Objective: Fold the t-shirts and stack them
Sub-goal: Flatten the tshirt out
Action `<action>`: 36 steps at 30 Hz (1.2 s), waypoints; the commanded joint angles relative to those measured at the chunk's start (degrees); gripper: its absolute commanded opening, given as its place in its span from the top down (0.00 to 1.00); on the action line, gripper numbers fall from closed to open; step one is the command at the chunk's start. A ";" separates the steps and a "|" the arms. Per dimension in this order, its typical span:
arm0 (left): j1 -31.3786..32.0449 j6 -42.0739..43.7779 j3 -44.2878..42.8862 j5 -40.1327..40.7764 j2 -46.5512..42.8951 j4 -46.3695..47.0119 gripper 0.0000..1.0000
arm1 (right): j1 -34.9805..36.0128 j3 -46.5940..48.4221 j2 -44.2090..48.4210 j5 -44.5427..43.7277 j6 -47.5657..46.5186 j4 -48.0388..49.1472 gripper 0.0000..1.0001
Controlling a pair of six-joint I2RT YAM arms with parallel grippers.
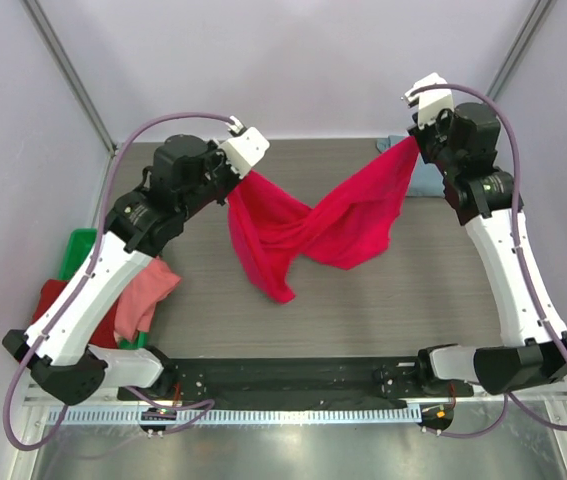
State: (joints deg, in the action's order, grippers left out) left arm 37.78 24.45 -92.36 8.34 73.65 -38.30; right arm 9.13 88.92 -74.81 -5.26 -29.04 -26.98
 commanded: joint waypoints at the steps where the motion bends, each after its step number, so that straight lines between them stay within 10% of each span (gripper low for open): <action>1: -1.57 4.46 -2.39 1.42 -0.51 -3.00 1.00 | -0.16 4.32 6.05 2.95 -1.63 -2.95 0.99; 10: -1.57 3.16 3.14 -3.24 -2.90 -5.03 1.00 | -0.07 -1.21 19.52 28.97 -16.38 -45.48 0.99; 13: -1.57 2.89 3.85 -3.33 -1.49 -4.24 1.00 | -0.07 -0.16 18.30 31.53 -21.67 -57.20 0.57; 14: -1.57 2.89 3.85 -3.24 -0.97 -3.89 1.00 | -0.07 0.37 17.07 31.88 -22.28 -57.30 0.39; 18: -1.57 2.89 3.76 -4.12 1.67 -3.36 1.00 | -0.07 1.61 13.47 30.14 -16.44 -45.91 0.32; 22: -1.57 2.71 4.20 -4.64 3.69 -2.83 1.00 | -0.07 -3.05 7.41 23.90 -8.59 -26.24 0.31; 36: -2.18 1.04 8.68 -3.24 6.77 -3.71 1.00 | -0.16 11.07 -34.43 26.87 -0.76 -14.77 0.46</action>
State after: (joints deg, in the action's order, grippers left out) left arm 36.18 26.83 -84.36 4.89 79.79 -43.18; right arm 9.15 92.07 -107.50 19.09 -33.65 -46.57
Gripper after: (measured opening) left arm 0.005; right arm 0.544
